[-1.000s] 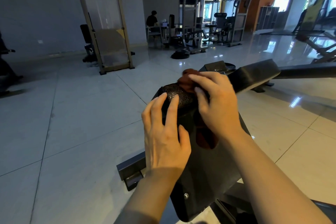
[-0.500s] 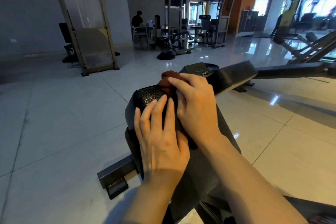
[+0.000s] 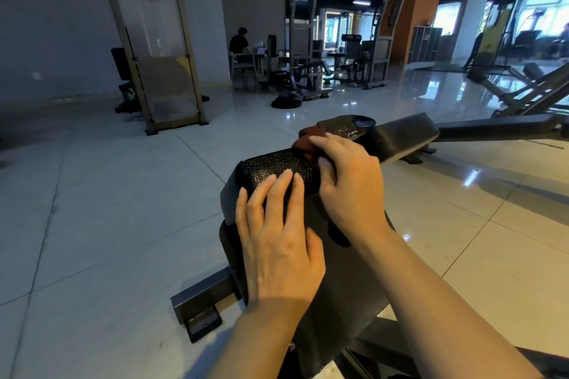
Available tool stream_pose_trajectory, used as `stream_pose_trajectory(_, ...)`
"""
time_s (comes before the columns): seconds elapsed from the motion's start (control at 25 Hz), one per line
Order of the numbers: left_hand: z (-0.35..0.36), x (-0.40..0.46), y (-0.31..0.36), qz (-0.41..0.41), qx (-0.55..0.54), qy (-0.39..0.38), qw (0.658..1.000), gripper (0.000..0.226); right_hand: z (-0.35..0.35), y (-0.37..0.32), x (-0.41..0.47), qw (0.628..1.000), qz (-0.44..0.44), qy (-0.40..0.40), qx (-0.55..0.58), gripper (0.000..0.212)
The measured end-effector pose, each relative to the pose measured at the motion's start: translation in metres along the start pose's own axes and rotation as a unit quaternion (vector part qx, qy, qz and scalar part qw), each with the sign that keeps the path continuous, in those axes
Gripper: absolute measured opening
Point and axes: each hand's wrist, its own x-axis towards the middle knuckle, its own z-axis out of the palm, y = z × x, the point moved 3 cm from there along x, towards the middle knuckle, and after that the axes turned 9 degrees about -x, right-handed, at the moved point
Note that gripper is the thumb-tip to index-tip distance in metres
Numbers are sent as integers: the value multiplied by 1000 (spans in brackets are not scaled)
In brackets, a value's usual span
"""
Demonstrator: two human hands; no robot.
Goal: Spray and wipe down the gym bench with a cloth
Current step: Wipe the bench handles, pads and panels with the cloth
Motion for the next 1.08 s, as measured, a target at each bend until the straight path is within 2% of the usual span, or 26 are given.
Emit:
stream_pose_trajectory(0.24, -20, -10, -8, -8, 1, -19, 1000, 86, -9, 12, 5, 996, 83, -33, -3, 39)
stream_pose_trajectory(0.52, -36, -15, -18, -54, -23, -21, 998, 83, -11, -54, -28, 997, -29, -68, 34, 41)
stream_pose_trajectory(0.68, -28, -12, -5, -58, -41, 5, 997, 79, -19, -52, -34, 993, -60, -87, 46, 41)
stream_pose_trajectory(0.76, -20, -9, 6, -31, -39, 7, 999, 76, -24, -30, -29, 996, -25, -74, 34, 40)
stream_pose_trajectory(0.88, -6, -6, 17, -5, -31, 0, 999, 76, -35, 18, -18, 991, 128, -18, 44, 39)
stream_pose_trajectory(0.96, 3, -3, 20, -5, -22, 5, 1000, 70, -39, 40, -12, 978, 201, 8, 57, 40)
stream_pose_trajectory(1.08, 10, 0, 22, 10, 4, 15, 1000, 63, -40, 47, -4, 973, 220, 44, 46, 39)
